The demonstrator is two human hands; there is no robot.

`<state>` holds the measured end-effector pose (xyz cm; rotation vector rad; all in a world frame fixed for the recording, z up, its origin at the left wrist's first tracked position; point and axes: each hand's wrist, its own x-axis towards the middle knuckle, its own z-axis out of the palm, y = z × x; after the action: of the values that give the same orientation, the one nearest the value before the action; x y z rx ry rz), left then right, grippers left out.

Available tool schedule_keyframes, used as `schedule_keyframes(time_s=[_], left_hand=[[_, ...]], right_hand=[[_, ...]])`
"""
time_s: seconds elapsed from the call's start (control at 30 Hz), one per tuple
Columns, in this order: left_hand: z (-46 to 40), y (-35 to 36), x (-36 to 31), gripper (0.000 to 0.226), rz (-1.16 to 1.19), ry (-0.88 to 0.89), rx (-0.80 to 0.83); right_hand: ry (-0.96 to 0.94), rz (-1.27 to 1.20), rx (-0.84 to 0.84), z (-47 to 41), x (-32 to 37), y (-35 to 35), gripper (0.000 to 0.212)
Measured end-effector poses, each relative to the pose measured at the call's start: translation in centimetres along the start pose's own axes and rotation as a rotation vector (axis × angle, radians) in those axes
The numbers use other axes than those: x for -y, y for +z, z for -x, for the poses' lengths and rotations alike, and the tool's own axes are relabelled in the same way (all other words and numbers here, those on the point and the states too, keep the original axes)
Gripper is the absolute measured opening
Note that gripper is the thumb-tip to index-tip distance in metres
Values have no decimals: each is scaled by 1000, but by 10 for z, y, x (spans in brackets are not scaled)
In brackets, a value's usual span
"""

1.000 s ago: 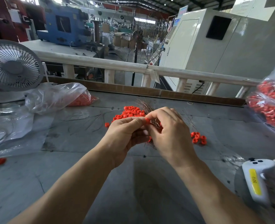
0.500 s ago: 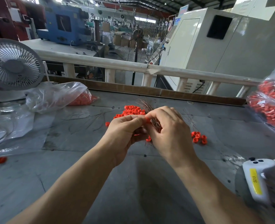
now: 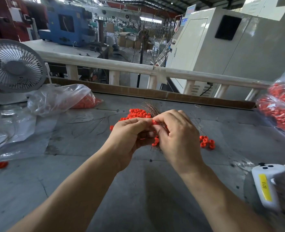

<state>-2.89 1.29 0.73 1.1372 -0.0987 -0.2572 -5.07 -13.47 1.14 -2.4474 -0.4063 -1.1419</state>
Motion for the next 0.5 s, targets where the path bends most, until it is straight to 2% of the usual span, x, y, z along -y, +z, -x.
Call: schedule_keyframes(time_s=[0.3, 0.5], left_hand=[[1, -2, -3, 19, -12, -26, 9], [2, -3, -6, 19, 24, -148, 25]], right_hand=[[-70, 32, -25, 0, -2, -1, 6], [-51, -84, -32, -1, -6, 0, 8]])
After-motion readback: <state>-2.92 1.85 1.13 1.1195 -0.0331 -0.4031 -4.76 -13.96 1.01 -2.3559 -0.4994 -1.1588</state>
